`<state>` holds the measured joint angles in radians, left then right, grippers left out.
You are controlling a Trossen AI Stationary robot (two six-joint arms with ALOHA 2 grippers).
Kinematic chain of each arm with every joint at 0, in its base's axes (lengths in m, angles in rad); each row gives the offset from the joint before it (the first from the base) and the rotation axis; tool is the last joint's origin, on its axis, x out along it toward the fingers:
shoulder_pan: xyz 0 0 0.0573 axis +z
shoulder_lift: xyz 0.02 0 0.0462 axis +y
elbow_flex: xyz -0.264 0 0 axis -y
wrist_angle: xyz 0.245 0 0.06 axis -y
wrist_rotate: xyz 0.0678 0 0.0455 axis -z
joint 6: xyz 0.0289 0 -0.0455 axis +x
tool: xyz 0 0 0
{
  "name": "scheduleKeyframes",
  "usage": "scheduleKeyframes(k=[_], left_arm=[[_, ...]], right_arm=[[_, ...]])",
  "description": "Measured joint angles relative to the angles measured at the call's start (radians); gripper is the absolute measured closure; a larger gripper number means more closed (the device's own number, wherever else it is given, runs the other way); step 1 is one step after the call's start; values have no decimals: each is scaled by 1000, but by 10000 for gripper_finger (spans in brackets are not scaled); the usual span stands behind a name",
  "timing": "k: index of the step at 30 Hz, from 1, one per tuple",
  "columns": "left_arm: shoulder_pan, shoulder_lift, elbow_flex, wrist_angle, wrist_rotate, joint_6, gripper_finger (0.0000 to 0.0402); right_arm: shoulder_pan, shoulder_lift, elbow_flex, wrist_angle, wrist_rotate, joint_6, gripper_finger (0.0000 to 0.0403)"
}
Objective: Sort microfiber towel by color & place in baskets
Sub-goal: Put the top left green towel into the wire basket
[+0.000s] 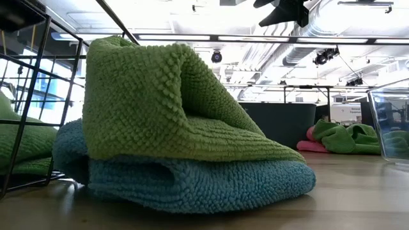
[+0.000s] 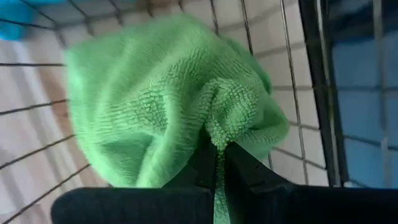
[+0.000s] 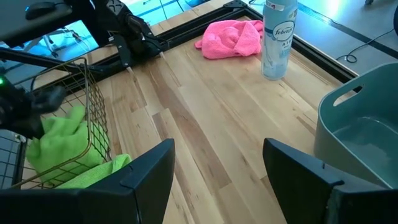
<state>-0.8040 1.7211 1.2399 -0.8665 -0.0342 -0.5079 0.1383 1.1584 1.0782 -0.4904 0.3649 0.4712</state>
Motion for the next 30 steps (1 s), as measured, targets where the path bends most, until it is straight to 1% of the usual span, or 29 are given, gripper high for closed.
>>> scheduleKeyframes(k=[6,11,15,23,30], left_arm=[[0,67,0,2,34,11,401],[1,81,-1,6,1,-43,402],[1,80,-1,5,0,-47,396],[1,80,-1,-2,42,-38,359],[1,68,-1,-2,82,-38,307]], right_arm=[[0,0,0,0,-1,3,162],[0,0,0,0,-1,3,162],[0,0,0,0,-1,3,162],[0,0,0,0,-1,3,162],[0,0,0,0,-1,1,162]])
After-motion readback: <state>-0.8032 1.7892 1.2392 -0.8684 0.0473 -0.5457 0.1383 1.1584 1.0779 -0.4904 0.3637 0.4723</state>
